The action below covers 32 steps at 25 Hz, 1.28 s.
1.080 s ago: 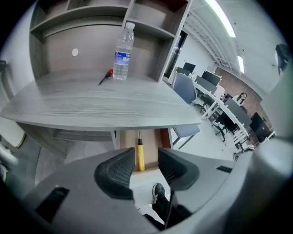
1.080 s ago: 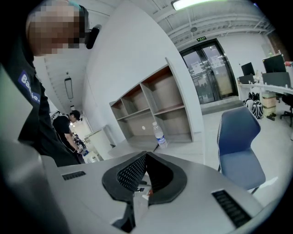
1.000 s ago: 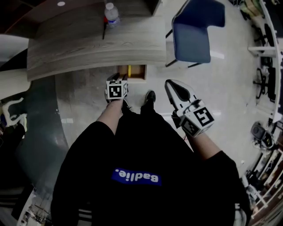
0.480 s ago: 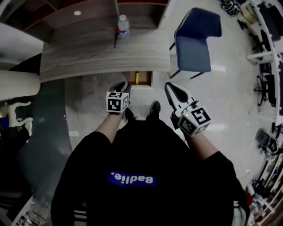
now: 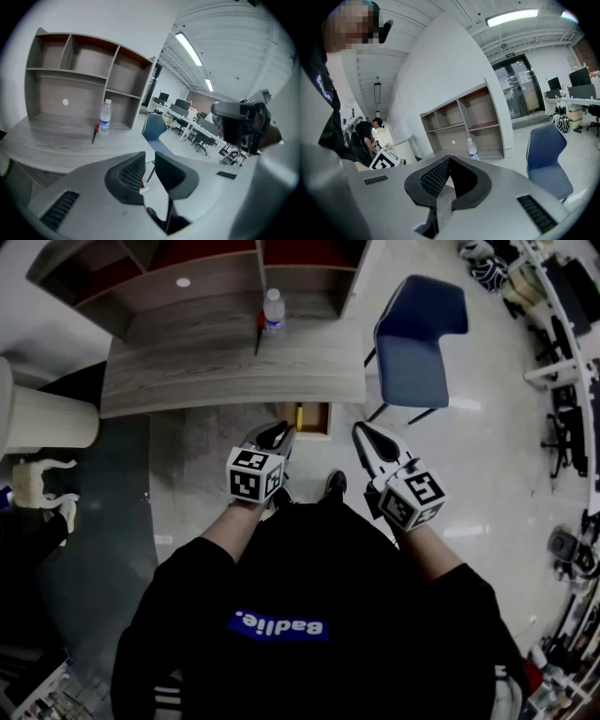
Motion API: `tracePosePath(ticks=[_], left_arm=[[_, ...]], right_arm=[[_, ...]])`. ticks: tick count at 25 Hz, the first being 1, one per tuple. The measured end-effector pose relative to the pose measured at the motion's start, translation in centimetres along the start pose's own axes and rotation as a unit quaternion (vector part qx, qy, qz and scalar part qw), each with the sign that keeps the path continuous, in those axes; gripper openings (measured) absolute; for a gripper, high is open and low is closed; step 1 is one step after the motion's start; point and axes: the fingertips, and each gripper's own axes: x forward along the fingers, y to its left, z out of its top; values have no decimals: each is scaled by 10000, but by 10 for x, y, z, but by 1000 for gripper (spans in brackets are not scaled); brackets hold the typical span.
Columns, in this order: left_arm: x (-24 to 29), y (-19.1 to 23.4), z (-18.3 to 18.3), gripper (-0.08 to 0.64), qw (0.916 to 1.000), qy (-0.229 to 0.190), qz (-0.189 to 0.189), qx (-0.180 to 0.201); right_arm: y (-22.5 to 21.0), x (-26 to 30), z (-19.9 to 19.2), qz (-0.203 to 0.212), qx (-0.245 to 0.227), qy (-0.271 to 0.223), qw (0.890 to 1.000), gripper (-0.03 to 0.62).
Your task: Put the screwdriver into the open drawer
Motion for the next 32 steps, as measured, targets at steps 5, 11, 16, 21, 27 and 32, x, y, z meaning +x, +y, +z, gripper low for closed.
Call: tracePosePath(ticks=[5, 11, 16, 21, 27, 32], left_arm=[[-28, -24, 29, 34, 9991, -299, -248, 174], [-52, -54, 55, 15, 9960, -631, -536, 343], [-69, -67, 69, 3, 9936, -834, -694, 321], [-75, -74, 71, 3, 9923, -925, -788, 250], [-75, -77, 71, 3, 9918, -961, -824, 183], [-73, -78, 74, 3, 9912, -990, -856, 177]], right_arm=[[8, -4, -1, 57, -34, -13, 10000, 29], [18, -5, -5, 158, -142, 110, 9997, 29], [24, -4, -9, 303, -131, 185, 9993, 29], [30, -2, -11, 401, -215, 228, 9987, 29], [34, 1, -12, 505, -183, 231, 9983, 29], [33, 2, -11, 544, -277, 209, 9979, 28]])
